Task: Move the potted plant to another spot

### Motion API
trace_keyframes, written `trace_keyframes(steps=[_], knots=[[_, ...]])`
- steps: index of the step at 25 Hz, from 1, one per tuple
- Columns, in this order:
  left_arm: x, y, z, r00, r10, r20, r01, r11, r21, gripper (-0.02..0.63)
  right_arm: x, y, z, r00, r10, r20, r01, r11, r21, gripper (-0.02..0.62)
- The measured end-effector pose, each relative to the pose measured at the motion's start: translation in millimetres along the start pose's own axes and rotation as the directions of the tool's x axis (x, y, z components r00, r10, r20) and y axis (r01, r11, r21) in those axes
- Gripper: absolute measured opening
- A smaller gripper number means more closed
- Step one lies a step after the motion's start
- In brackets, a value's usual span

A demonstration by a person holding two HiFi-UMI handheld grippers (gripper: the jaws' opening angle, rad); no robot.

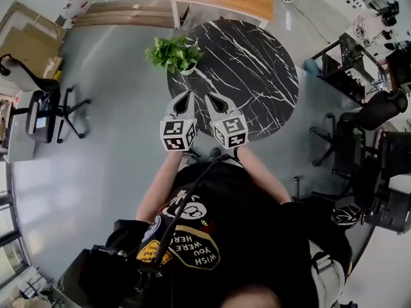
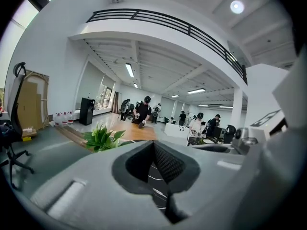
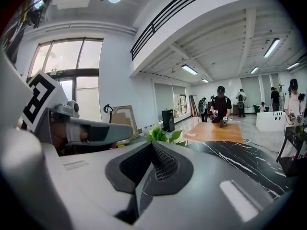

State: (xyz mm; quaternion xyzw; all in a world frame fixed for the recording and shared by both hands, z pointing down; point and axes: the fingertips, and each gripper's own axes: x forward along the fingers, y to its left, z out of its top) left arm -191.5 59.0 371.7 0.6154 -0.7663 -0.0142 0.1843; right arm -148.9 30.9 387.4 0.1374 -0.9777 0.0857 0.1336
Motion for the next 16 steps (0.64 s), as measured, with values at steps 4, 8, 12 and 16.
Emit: trace_keyframes(steps=[4, 8, 12, 16], knots=[[-2.1, -3.0, -1.2, 1.000, -0.004, 0.000, 0.004, 1.000, -0.001, 0.003, -0.5, -1.5, -0.8, 1.000, 0.000, 0.002, 0.000, 1.000, 0.001, 0.002], [-2.4, -5.1, -3.5, 1.000, -0.010, -0.007, 0.010, 1.000, -0.005, 0.003, -0.6, -1.3, 0.9, 1.000, -0.003, 0.003, 0.003, 1.000, 0.006, 0.002], [-2.0, -8.1, -4.2, 1.000, -0.017, -0.008, 0.017, 1.000, -0.003, 0.003, -1.7, 1.9, 0.8, 1.000, 0.005, 0.003, -0.005, 1.000, 0.000, 0.002], [-2.5, -10.2, -5.4, 1.000, -0.025, -0.008, 0.025, 1.000, 0.001, 0.003, -2.1, 3.2, 1.3, 1.000, 0.006, 0.010, -0.006, 1.000, -0.004, 0.002]])
